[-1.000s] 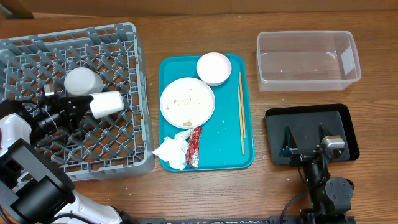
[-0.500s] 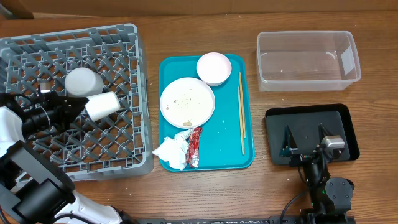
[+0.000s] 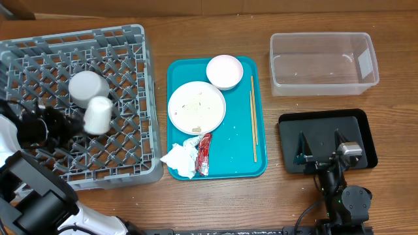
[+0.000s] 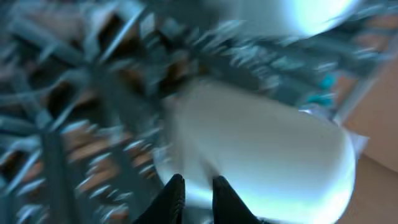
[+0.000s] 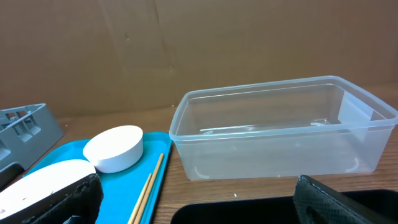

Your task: Sort waste into correct bins and load items into the dishwasher

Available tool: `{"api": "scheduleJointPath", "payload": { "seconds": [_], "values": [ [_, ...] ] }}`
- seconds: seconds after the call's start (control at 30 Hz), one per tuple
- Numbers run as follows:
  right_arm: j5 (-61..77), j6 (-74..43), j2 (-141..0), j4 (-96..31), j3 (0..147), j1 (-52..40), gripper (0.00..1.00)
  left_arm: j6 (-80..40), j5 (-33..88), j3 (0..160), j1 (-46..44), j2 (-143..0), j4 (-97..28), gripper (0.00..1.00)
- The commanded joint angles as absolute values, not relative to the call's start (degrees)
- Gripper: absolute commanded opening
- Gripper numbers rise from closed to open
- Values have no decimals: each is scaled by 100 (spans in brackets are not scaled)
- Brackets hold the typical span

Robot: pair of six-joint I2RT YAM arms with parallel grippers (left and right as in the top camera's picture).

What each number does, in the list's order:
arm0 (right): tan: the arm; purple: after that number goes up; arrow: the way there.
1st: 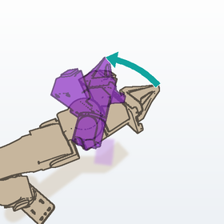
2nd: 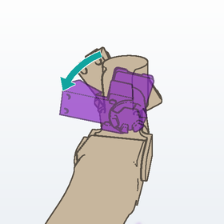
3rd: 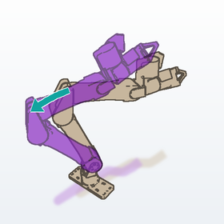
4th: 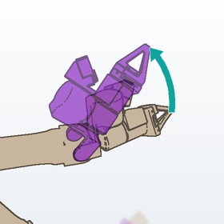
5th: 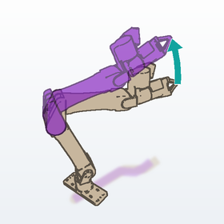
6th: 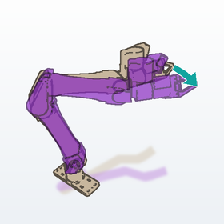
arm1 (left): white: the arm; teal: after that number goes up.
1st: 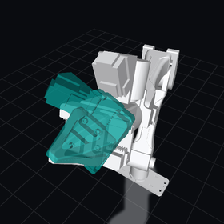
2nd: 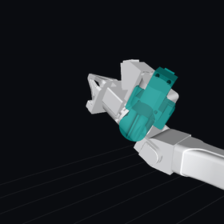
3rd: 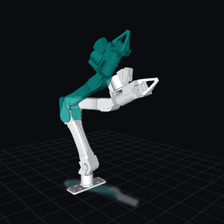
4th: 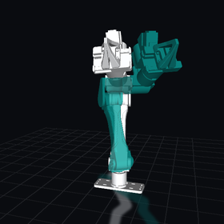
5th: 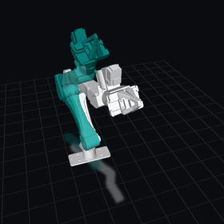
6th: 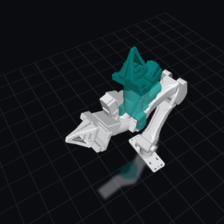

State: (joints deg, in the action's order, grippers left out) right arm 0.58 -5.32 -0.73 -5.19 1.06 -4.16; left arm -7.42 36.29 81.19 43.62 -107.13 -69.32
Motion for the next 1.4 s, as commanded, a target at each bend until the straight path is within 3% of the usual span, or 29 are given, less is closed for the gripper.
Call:
{"api": "scheduleJointPath", "payload": {
  "seconds": [0.0, 0.53, 0.93, 1.03, 1.07, 1.17, 1.23, 1.3, 1.37],
  "values": [
    [5, -508, -16, -484, 47, -410, 100, -843, 2759, 8357, 4252, -10842, -7161, 20],
    [5, -508, -16, -484, 47, -410, 100, -266, 2668, 10663, 4014, -10589, -9021, 17],
    [5, -508, -16, -484, 47, -410, 100, 388, 3199, 10663, 2359, -9474, -8661, 22],
    [5, -508, -16, -484, 47, -410, 100, 386, 3129, 10663, 1719, -9351, -8527, 29],
    [5, -508, -16, -484, 47, -410, 100, 386, 3087, 10663, 1492, -9351, -8493, 37],
    [5, -508, -16, -484, 47, -410, 100, 386, 2930, 10661, 808, -9426, -8460, 63],
    [5, -508, -16, -484, 47, -410, 100, 386, 2803, 10661, 403, -9522, -8462, 98],
    [5, -508, -16, -484, 47, -410, 100, 384, 2716, 10643, 23, -9631, -8479, 89],
    [5, -508, -16, -484, 47, -410, 100, 255, 2519, 10606, -336, -9751, -8501, 65]
  ]
}}
